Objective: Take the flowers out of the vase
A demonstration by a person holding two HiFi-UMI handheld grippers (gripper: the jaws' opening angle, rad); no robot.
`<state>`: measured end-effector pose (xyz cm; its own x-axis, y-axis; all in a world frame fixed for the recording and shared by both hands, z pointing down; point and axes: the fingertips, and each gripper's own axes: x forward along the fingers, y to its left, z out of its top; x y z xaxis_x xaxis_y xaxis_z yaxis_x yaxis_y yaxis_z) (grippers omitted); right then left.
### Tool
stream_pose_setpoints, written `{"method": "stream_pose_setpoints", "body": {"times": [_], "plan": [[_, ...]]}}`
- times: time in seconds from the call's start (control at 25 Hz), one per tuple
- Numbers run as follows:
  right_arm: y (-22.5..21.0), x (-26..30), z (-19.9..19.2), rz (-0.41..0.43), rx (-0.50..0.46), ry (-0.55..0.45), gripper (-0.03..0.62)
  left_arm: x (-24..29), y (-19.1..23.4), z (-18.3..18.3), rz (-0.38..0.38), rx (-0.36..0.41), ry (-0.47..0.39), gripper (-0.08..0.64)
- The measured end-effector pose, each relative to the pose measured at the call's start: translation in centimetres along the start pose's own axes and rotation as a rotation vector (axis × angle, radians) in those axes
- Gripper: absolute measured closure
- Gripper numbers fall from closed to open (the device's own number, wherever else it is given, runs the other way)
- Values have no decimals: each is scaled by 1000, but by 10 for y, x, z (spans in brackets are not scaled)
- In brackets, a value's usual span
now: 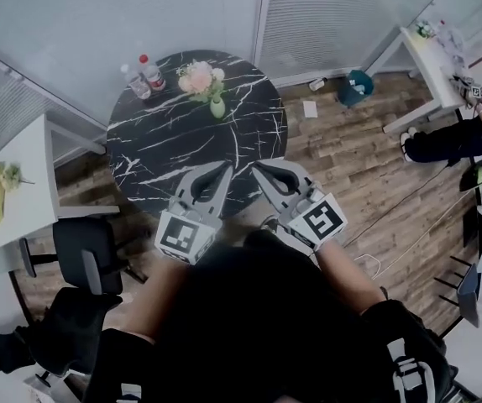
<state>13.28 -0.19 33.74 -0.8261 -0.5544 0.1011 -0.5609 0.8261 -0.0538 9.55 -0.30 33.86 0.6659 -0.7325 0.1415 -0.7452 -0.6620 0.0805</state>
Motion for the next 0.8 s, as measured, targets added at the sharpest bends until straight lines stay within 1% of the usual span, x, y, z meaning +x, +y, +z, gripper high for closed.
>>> {"method": "stream_pose_setpoints", "body": {"times": [0.2,0.44,0.6,0.8], "plan": [[-33,-21,-5,61,16,-6,572,30,-18,2,71,-2,10,549],[-55,-32,-14,115,44,0,572,53,-30,-2,126,-18,19,549],[-66,-25,-22,132,61,14,572,61,-22,-8,156,-39,26,549],[-75,-8,-26,143,53,32,572,65,0,-10,177,-52,12,549]]}}
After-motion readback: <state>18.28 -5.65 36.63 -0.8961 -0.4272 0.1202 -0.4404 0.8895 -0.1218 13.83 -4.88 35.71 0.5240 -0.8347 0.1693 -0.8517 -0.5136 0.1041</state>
